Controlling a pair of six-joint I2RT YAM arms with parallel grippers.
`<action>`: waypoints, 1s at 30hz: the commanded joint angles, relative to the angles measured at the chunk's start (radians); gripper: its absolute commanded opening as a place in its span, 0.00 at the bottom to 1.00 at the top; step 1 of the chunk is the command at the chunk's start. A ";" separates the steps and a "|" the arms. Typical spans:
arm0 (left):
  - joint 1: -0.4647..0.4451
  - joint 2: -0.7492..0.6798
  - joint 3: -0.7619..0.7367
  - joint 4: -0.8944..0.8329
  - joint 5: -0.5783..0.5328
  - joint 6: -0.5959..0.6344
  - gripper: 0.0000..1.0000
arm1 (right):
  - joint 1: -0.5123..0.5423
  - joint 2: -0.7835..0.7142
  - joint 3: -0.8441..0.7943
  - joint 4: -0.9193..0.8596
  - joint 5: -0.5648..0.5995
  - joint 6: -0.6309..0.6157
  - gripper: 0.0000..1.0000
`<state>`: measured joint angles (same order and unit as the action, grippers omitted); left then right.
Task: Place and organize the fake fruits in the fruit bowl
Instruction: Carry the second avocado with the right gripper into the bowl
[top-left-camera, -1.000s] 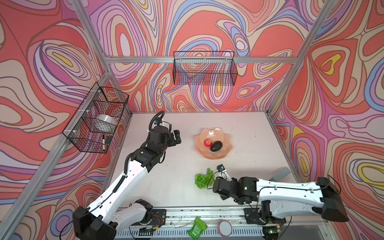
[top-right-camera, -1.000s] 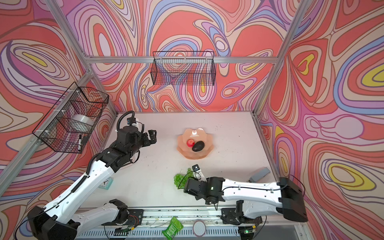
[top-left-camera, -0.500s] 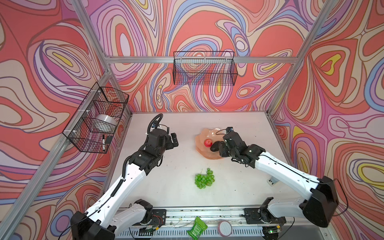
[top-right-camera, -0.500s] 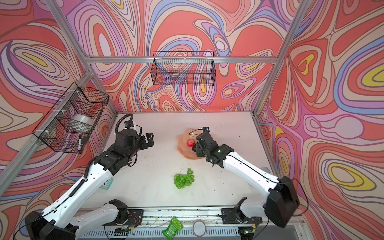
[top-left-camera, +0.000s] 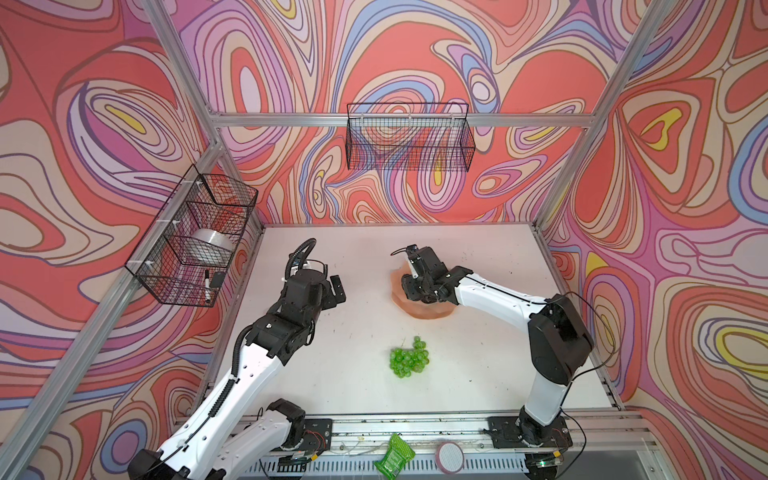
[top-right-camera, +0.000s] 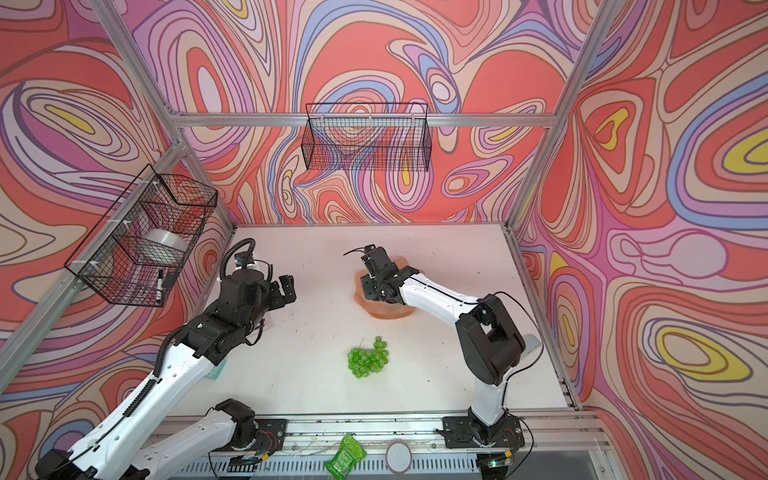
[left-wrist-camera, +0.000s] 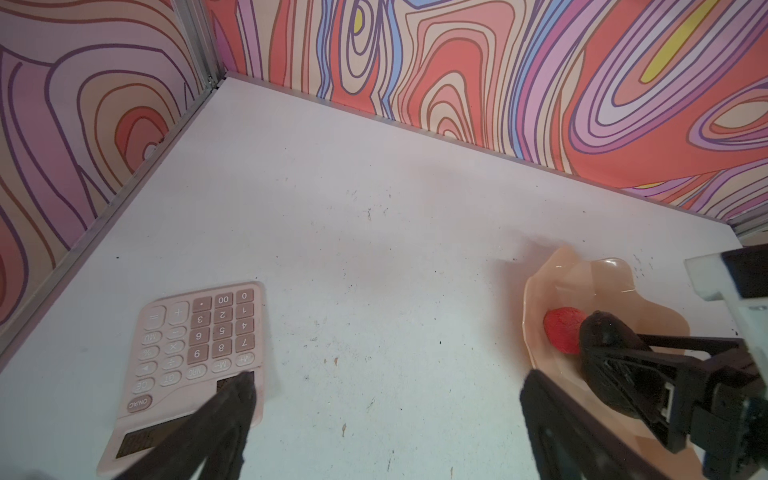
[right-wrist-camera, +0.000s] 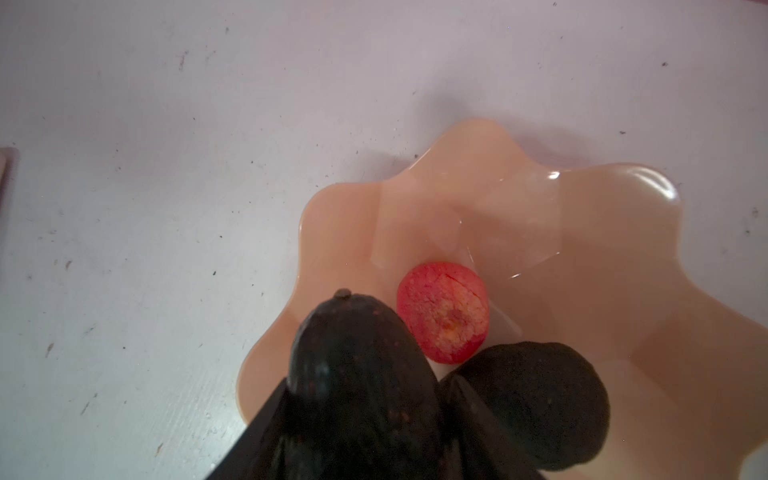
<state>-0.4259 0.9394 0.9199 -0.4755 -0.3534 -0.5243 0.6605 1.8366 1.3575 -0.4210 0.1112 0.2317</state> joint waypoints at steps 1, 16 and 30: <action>0.009 -0.003 -0.004 -0.021 -0.023 0.003 1.00 | -0.003 0.024 0.012 0.032 -0.020 -0.026 0.35; 0.013 0.014 -0.014 -0.012 -0.001 -0.010 1.00 | -0.003 0.087 -0.007 0.054 -0.016 -0.020 0.41; 0.018 0.024 -0.018 -0.010 0.007 -0.017 1.00 | -0.003 0.071 -0.008 0.053 -0.010 -0.015 0.63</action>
<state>-0.4175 0.9588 0.9138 -0.4763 -0.3462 -0.5278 0.6605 1.9064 1.3563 -0.3878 0.0963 0.2146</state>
